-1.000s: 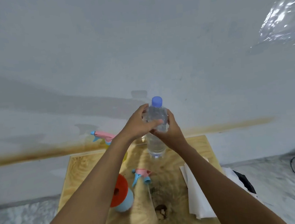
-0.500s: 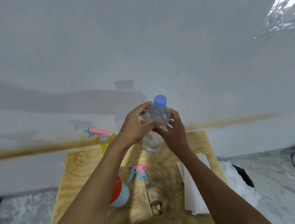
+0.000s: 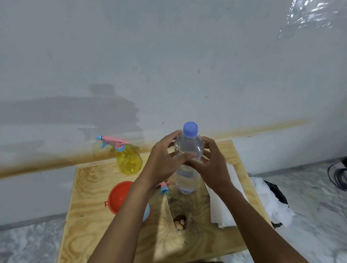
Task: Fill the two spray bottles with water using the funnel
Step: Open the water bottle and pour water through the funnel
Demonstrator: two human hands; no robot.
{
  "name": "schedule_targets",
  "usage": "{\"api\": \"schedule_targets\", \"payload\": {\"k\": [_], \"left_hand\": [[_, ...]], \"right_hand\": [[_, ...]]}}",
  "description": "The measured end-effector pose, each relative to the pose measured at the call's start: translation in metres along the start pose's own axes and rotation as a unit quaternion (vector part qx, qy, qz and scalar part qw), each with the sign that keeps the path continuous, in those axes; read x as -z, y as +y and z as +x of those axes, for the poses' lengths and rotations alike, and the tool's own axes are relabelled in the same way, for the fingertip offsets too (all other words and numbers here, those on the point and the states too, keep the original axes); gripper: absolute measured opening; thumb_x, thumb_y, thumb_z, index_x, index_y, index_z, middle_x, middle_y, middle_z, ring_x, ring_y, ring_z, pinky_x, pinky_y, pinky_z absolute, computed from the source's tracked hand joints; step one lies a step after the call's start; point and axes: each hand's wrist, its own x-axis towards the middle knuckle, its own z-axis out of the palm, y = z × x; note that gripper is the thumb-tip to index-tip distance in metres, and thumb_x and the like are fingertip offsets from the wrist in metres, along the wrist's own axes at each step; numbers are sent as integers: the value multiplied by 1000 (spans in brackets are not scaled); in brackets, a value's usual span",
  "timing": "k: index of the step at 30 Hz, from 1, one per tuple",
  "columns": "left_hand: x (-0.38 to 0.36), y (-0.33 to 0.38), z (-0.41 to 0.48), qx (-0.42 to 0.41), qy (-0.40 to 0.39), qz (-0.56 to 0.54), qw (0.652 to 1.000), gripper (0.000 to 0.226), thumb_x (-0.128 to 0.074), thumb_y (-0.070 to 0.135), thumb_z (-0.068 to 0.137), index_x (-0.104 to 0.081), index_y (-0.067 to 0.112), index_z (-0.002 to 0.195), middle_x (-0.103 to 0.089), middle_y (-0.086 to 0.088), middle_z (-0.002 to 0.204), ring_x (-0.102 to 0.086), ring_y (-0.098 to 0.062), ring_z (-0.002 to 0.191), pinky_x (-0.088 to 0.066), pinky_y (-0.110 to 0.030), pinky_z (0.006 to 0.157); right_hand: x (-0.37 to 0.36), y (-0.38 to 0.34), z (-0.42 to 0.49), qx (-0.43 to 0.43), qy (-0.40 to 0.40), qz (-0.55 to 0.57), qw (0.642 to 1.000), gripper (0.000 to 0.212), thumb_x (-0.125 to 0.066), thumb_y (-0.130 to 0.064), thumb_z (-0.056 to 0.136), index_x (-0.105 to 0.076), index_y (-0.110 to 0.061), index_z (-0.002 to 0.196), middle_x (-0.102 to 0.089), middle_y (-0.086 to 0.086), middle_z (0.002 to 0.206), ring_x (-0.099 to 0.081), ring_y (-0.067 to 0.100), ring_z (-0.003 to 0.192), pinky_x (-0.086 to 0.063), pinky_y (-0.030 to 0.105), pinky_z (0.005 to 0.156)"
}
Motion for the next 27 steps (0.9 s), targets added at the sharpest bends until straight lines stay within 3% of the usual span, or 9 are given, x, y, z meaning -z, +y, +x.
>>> {"api": "schedule_targets", "payload": {"k": [7, 11, 13, 16, 19, 22, 27], "left_hand": [[6, -6, -8, 11, -4, -11, 1000, 66, -82, 23, 80, -52, 23, 139, -62, 4, 130, -57, -16, 122, -56, -37, 96], [2, -12, -7, -5, -7, -2, 1000, 66, -82, 26, 80, -50, 23, 138, -59, 2, 132, -56, -17, 124, -57, -39, 94], [0, -14, -7, -12, -6, 2, 1000, 62, -82, 28, 80, -52, 31, 134, -58, 4, 131, -56, -16, 124, -57, -40, 94], [-4, -15, -7, 5, 2, -8, 1000, 57, -82, 30, 78, -51, 51, 121, -58, 10, 130, -55, -12, 124, -55, -39, 97], [-8, -13, -8, 7, 17, 18, 1000, 63, -82, 32, 78, -49, 36, 131, -56, 11, 132, -54, -7, 122, -49, -28, 100], [-15, 1, -9, -6, 46, 21, 999, 65, -82, 40, 75, -51, 28, 131, -58, 13, 125, -55, 3, 113, -46, -16, 91], [-29, 6, -9, -16, 105, -12, 994, 54, -74, 51, 69, -62, 28, 117, -68, 9, 108, -64, -10, 104, -56, -43, 90]], "right_hand": [[-3, 2, -4, 5, -44, -26, 999, 77, -87, -40, 67, -47, -23, 130, -63, -4, 123, -63, 18, 112, -56, 42, 94], [30, -11, 0, -29, -157, -90, 983, 77, -82, -37, 75, -43, -27, 141, -56, -12, 134, -55, 9, 120, -49, 28, 96], [55, -21, 3, -36, -179, -137, 974, 65, -76, -34, 83, -47, -27, 141, -55, -7, 138, -56, 11, 120, -47, 23, 91], [82, -50, 8, -31, -96, -138, 985, 40, -65, -33, 92, -60, -26, 131, -67, -5, 118, -65, 11, 102, -50, 20, 84], [80, -81, 14, -4, -28, -126, 992, 29, -64, -41, 91, -66, -31, 117, -67, -6, 91, -64, 12, 79, -51, 21, 76], [59, -105, 14, 25, -53, -190, 980, 38, -65, -54, 86, -64, -31, 117, -62, -7, 77, -58, 8, 66, -49, 22, 69], [31, -121, 21, 40, -72, -334, 939, 46, -59, -69, 82, -59, -30, 106, -62, -8, 74, -61, 12, 72, -43, 25, 61]]}}
